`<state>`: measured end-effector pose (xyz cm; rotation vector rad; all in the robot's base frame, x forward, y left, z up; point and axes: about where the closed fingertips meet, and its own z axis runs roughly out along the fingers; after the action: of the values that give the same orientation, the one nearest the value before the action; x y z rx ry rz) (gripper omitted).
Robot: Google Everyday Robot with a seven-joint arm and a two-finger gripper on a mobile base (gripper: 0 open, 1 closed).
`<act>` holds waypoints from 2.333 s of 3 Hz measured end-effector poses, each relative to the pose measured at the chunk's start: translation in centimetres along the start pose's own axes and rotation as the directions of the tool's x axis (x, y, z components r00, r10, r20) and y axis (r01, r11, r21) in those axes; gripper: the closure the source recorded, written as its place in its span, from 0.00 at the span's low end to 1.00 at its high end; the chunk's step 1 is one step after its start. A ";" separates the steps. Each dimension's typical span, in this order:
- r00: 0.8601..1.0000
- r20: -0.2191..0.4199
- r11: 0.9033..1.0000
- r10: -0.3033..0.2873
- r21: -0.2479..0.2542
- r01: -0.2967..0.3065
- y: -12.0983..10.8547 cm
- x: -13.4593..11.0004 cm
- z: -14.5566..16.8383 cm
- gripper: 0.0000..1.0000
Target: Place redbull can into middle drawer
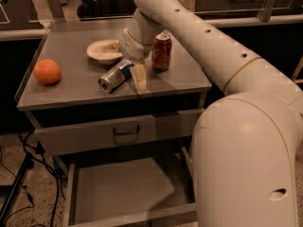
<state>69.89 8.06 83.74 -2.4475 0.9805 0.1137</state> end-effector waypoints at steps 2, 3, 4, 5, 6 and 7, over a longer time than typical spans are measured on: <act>1.000 0.000 1.000 0.000 -0.001 0.000 0.0 0.0 0.1 0.42; 1.000 0.001 1.000 0.000 -0.001 0.000 0.0 0.0 0.1 0.66; 1.000 0.001 1.000 0.000 -0.001 0.000 0.0 0.0 0.1 0.89; 1.000 0.001 1.000 0.000 -0.001 0.000 0.0 0.0 0.1 1.00; 1.000 0.001 1.000 0.000 -0.001 0.000 0.0 0.0 0.1 1.00; 1.000 0.001 1.000 0.000 -0.001 0.000 0.1 -0.2 -0.1 1.00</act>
Offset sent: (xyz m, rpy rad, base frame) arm -0.0001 0.0002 -0.0007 -0.0005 0.0009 0.0005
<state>69.67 8.08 83.83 -2.4482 0.9805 0.1149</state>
